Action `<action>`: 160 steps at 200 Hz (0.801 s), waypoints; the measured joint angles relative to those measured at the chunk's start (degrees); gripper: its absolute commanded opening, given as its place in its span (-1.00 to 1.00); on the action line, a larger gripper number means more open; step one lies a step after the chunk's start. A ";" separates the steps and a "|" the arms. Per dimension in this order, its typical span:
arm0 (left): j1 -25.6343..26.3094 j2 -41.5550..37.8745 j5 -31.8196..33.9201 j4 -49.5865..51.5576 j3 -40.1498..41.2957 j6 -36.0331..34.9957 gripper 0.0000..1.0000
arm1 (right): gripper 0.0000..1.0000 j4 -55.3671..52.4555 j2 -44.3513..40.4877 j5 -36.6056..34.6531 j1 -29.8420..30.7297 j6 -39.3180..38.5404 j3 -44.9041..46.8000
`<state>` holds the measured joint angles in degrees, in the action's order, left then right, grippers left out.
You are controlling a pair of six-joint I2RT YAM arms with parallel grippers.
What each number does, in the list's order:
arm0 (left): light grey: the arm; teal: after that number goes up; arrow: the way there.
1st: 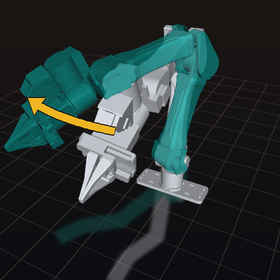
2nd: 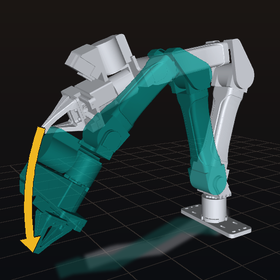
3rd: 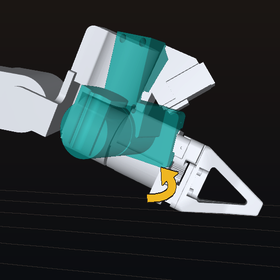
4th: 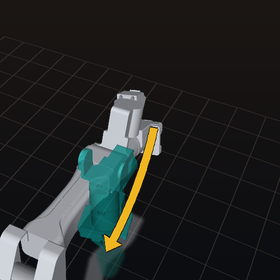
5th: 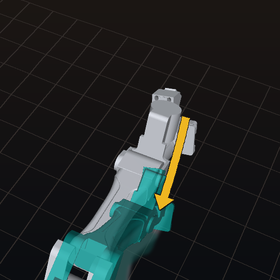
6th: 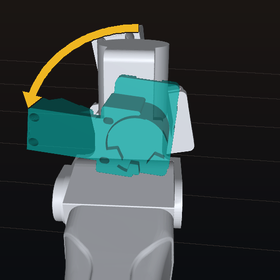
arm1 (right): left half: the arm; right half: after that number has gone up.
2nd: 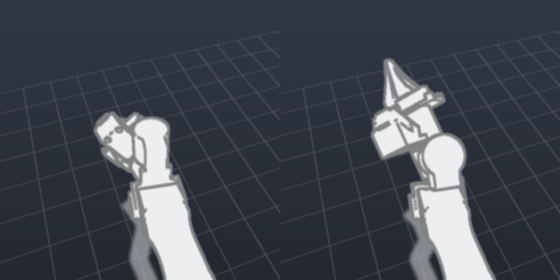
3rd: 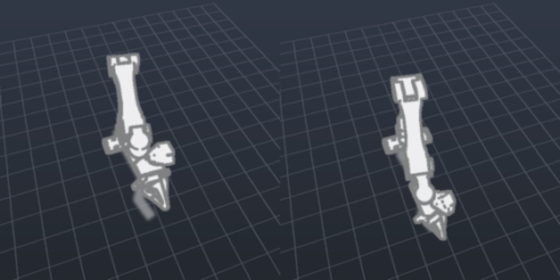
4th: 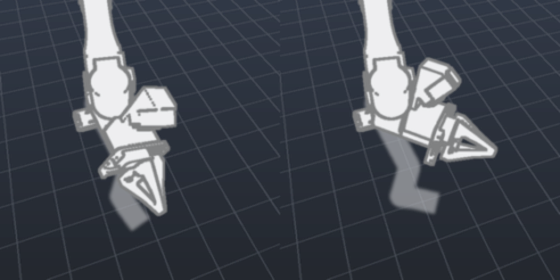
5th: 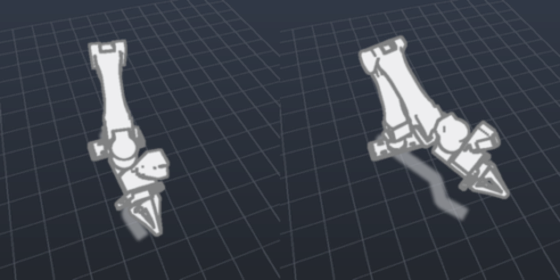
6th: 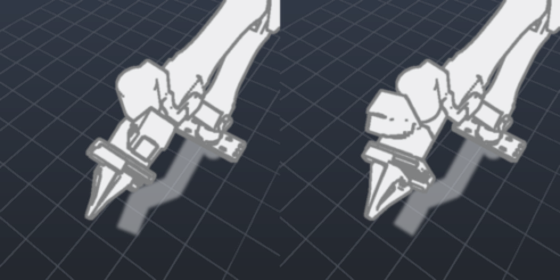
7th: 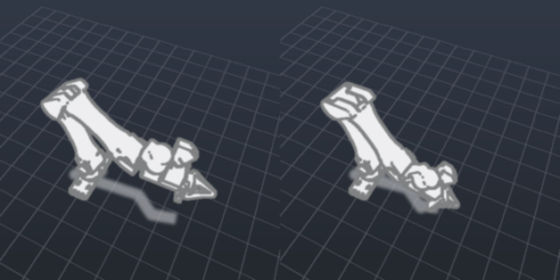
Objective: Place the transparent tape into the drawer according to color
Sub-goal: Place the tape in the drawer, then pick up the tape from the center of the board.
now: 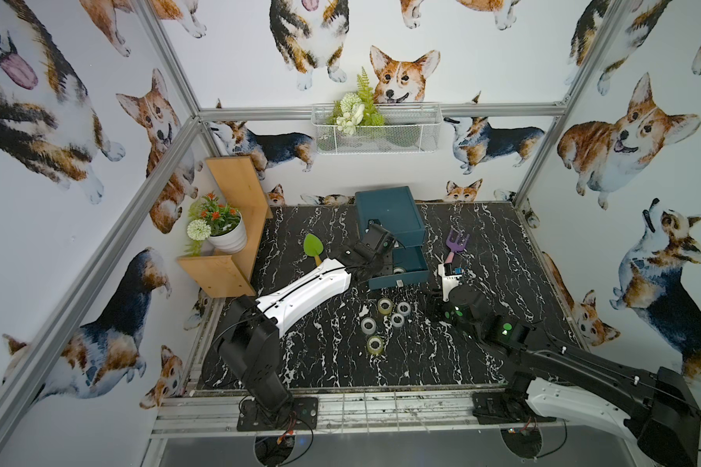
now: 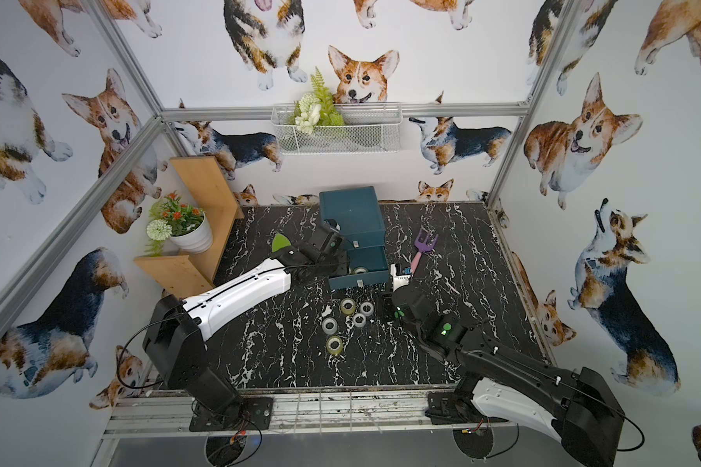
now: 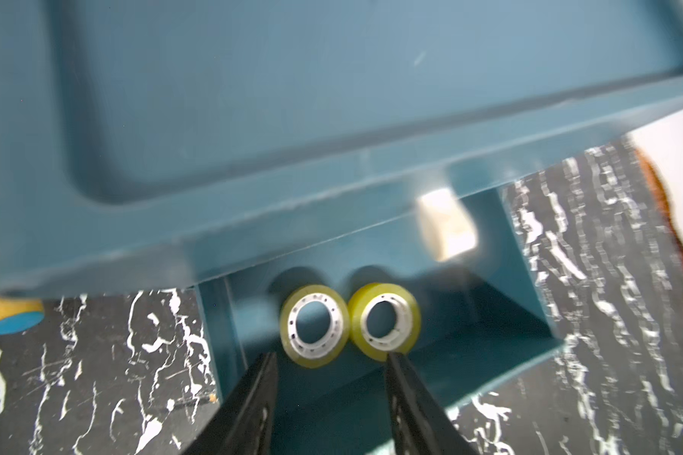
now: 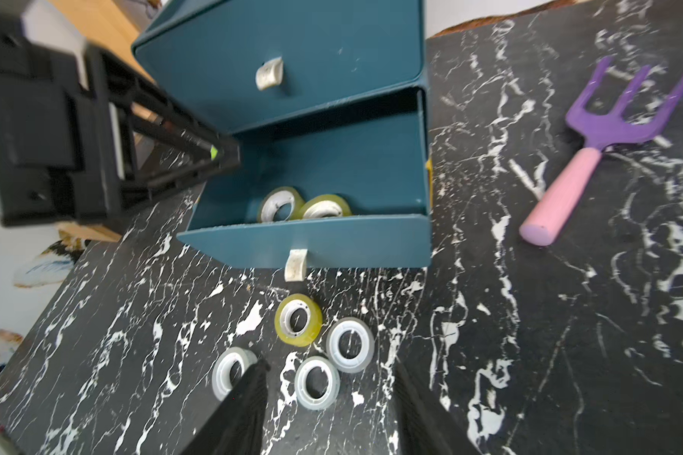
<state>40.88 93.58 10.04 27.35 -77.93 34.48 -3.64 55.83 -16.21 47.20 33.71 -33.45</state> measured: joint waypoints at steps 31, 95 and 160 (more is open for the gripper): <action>0.13 -8.59 0.11 -1.86 4.61 0.42 0.41 | 0.05 0.87 4.17 3.78 2.69 -1.09 -0.20; 0.11 -26.69 1.46 -2.99 20.28 2.97 0.99 | 0.06 0.87 22.27 8.68 14.23 -4.74 -5.66; 0.09 -37.09 3.54 -1.25 28.68 4.55 0.99 | 0.00 0.85 32.68 8.55 17.31 -4.83 -8.52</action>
<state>40.97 56.49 13.58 26.11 -49.25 39.03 -2.79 88.51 -7.66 64.51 28.88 -41.98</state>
